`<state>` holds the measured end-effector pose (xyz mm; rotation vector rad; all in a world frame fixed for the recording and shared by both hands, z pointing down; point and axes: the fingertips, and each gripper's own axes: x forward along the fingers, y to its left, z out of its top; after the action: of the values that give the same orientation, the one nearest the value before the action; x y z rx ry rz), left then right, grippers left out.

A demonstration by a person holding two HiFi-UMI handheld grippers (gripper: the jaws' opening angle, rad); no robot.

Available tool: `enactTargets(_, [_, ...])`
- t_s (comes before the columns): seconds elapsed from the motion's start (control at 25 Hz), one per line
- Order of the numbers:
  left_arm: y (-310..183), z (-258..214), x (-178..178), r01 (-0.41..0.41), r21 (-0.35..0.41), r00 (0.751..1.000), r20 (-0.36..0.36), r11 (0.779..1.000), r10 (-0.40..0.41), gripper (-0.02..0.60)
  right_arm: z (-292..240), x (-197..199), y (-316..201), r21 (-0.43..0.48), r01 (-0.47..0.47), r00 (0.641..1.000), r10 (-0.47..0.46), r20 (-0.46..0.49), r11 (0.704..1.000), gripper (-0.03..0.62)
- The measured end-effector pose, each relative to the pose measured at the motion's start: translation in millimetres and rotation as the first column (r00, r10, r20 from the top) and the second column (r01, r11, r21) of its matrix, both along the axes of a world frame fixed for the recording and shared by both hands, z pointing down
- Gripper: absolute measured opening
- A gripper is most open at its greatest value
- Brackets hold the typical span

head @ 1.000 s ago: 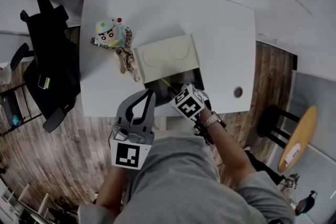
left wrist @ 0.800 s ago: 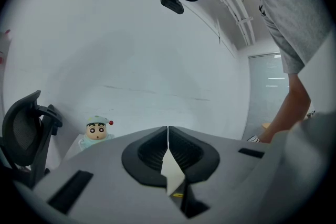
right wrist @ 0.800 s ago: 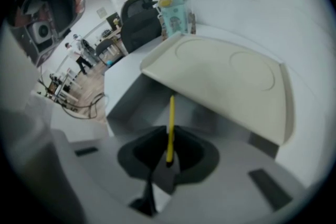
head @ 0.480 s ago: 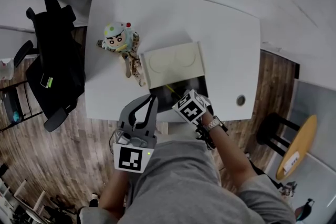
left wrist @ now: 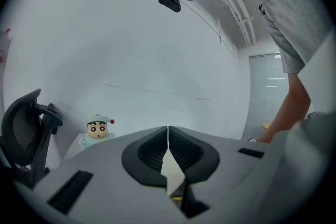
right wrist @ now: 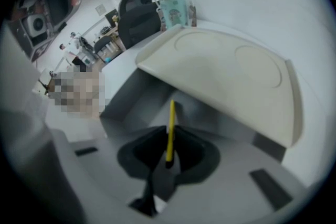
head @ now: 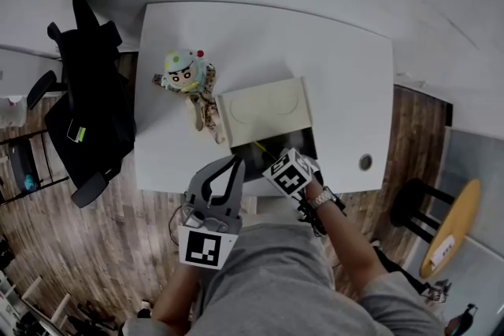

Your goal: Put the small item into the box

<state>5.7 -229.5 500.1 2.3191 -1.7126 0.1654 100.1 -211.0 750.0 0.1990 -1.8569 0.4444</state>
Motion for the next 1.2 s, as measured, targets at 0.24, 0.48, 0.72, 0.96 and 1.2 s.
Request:
enactTargets(0.24, [4.3, 2.2, 5.0, -0.04, 0.001, 0.999, 0.023, 0.999, 0.04, 0.037, -0.2, -0.7, -1.2, 0.0, -0.016, 1.0, 0.016, 0.008, 1.0, 0.092])
enactTargets(0.48, [10.0, 0.2, 8.9, -0.049, -0.001, 0.999, 0.024, 0.999, 0.049, 0.037, -11.0, 1.6, -2.6, 0.02, -0.033, 0.999, 0.033, 0.025, 0.999, 0.095])
enactTargets(0.72, [12.3, -3.7, 11.9, -0.071, 0.017, 0.997, 0.042, 0.997, 0.07, 0.037, -24.5, 0.0, -8.3, 0.062, -0.059, 0.996, 0.055, 0.064, 0.996, 0.082])
enactTargets(0.96, [15.4, -4.7, 12.9, -0.054, 0.015, 0.999, 0.005, 0.998, 0.054, 0.037, -39.2, 2.8, -12.2, 0.101, -0.096, 0.991, 0.085, 0.104, 0.99, 0.044])
enactTargets(1.2, [20.9, -6.0, 17.1, -0.09, 0.024, 0.996, 0.019, 0.996, 0.09, 0.037, -53.6, 9.7, -10.1, 0.129, -0.148, 0.982, 0.13, 0.138, 0.981, 0.037])
